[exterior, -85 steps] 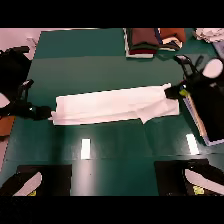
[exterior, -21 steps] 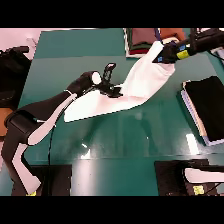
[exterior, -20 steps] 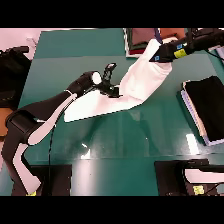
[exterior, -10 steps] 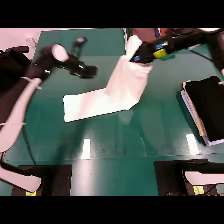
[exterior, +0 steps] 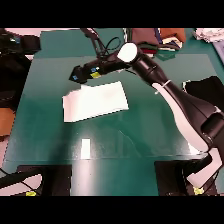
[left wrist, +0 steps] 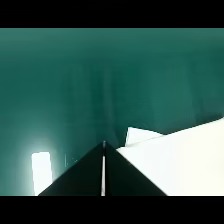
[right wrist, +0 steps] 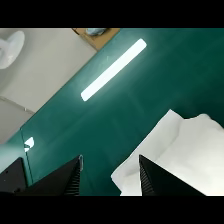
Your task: Fold the shirts.
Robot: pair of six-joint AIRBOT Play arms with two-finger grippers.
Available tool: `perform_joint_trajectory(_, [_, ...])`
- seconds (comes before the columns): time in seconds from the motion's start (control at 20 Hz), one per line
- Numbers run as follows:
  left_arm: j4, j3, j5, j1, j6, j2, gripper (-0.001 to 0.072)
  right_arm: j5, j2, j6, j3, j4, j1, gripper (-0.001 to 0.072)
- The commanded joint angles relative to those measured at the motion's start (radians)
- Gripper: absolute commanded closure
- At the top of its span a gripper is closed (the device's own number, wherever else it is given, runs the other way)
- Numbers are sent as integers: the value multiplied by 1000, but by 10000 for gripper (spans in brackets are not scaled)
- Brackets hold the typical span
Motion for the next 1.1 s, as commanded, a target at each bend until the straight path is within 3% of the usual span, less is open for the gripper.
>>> perform_joint_trajectory(0.0, [10,1,-31,25,3,34,685,58,12,56,8,-151,-29,305])
perform_joint_trajectory(0.15, [-11,1,-30,22,4,34,685,135,139,103,-195,-290,-165,305])
perform_joint_trajectory(0.25, [-11,1,-26,-2,16,34,685,171,208,130,-354,-302,-282,303])
perform_joint_trajectory(0.3, [-11,1,-18,-19,24,33,685,182,228,138,-426,-301,-336,260])
perform_joint_trajectory(0.35, [-11,0,-5,-39,25,31,685,194,239,139,-492,-293,-388,90])
perform_joint_trajectory(0.4, [-11,-2,4,-58,26,29,685,203,239,140,-554,-274,-433,31])
perform_joint_trajectory(0.6, [-27,-29,18,-101,26,23,685,177,153,112,-674,-109,-512,39])
perform_joint_trajectory(0.85, [-38,-41,18,-101,29,23,685,130,-40,44,-559,117,-408,40])
perform_joint_trajectory(0.9, [-38,-41,17,-101,29,23,685,113,-82,44,-517,153,-378,44])
perform_joint_trajectory(0.95, [-39,-41,16,-101,29,23,685,99,-121,43,-477,180,-350,107])
perform_joint_trajectory(1.05, [-50,-41,9,-101,29,23,685,75,-193,43,-392,203,-301,331])
